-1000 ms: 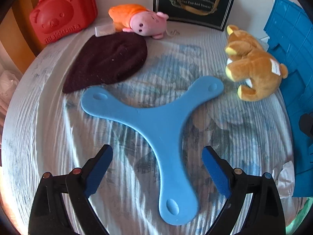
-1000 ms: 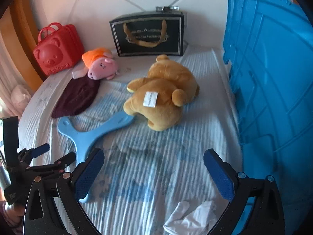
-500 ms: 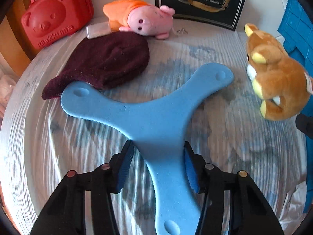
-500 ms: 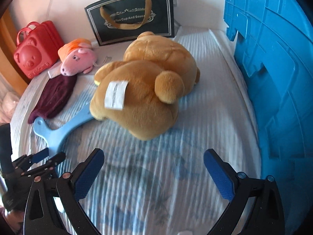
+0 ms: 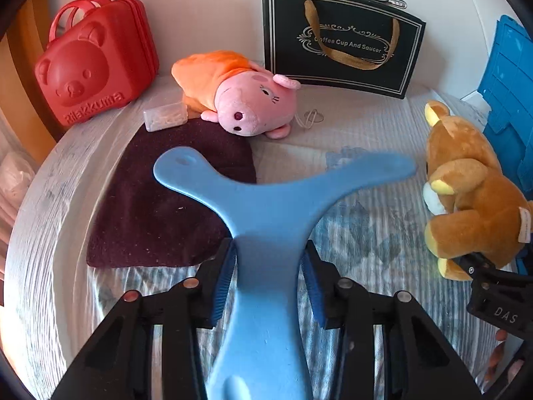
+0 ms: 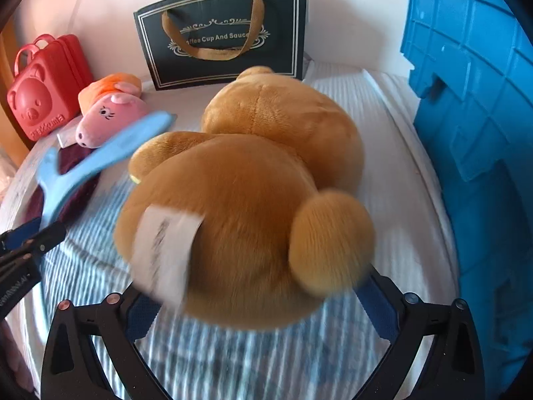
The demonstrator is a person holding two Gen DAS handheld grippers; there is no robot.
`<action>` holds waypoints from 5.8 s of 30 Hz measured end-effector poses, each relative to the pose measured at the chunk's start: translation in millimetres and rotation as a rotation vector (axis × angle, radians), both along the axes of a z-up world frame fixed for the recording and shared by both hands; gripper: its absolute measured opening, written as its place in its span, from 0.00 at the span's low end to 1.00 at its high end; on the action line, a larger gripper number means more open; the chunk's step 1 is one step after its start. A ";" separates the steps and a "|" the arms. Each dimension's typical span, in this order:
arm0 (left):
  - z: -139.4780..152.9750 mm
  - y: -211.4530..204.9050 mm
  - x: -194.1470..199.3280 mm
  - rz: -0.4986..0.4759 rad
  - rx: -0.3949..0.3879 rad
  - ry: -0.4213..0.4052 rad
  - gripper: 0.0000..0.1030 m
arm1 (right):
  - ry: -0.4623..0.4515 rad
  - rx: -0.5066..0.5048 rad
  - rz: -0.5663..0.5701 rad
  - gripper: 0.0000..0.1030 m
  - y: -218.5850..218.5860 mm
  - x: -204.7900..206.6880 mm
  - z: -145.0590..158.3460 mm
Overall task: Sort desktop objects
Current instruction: 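Grasp the blue boomerang with the left gripper while the right grasps the brown bear, then carry the boomerang and brown bear with both grippers over the blue crate, then open both grippers to drop the boomerang and bear into the crate, then withdraw both grippers and reach toward the pink pig and clear box, then grasp the clear plastic box with the left gripper while the right grasps the pink pig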
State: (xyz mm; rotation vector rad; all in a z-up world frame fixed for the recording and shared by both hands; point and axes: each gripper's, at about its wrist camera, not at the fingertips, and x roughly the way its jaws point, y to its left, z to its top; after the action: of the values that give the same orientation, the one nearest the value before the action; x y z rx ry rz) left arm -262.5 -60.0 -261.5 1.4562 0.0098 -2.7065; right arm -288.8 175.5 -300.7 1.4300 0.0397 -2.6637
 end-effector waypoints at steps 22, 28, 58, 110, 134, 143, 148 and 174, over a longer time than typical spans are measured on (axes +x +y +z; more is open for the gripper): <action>103.8 -11.0 50.6 -0.005 0.056 0.219 0.08 | 0.262 -0.068 0.017 0.44 -2.5 55.3 117.5; 150.1 -12.6 88.6 -0.024 0.066 0.325 0.08 | 0.326 -0.105 0.058 0.23 -10.1 88.3 163.4; 371.7 253.8 162.1 -0.489 0.231 0.665 0.08 | 0.854 0.039 -0.213 0.23 184.9 225.7 461.6; 328.3 245.5 161.6 -0.349 0.075 0.537 0.89 | 0.598 0.068 -0.218 1.00 217.0 216.4 400.8; 185.1 -93.1 42.6 0.084 -0.031 0.263 0.89 | 0.277 -0.063 0.106 1.00 -78.1 52.8 251.4; 89.6 -150.5 -69.9 0.198 -0.004 0.104 0.89 | 0.103 -0.004 0.165 1.00 -145.9 -63.9 154.4; 40.5 -159.1 -136.5 0.188 -0.020 0.039 0.89 | 0.039 0.011 0.175 1.00 -166.1 -115.8 106.1; -14.6 -146.6 -224.9 0.071 -0.001 -0.084 0.89 | -0.100 0.019 0.233 1.00 -203.5 -198.4 26.1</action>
State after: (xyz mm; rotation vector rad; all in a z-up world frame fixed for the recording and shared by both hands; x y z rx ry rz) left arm -487.4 -206.5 -276.2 1.5377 0.0546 -2.5871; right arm -487.2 -28.0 -274.5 1.4629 0.2097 -2.4091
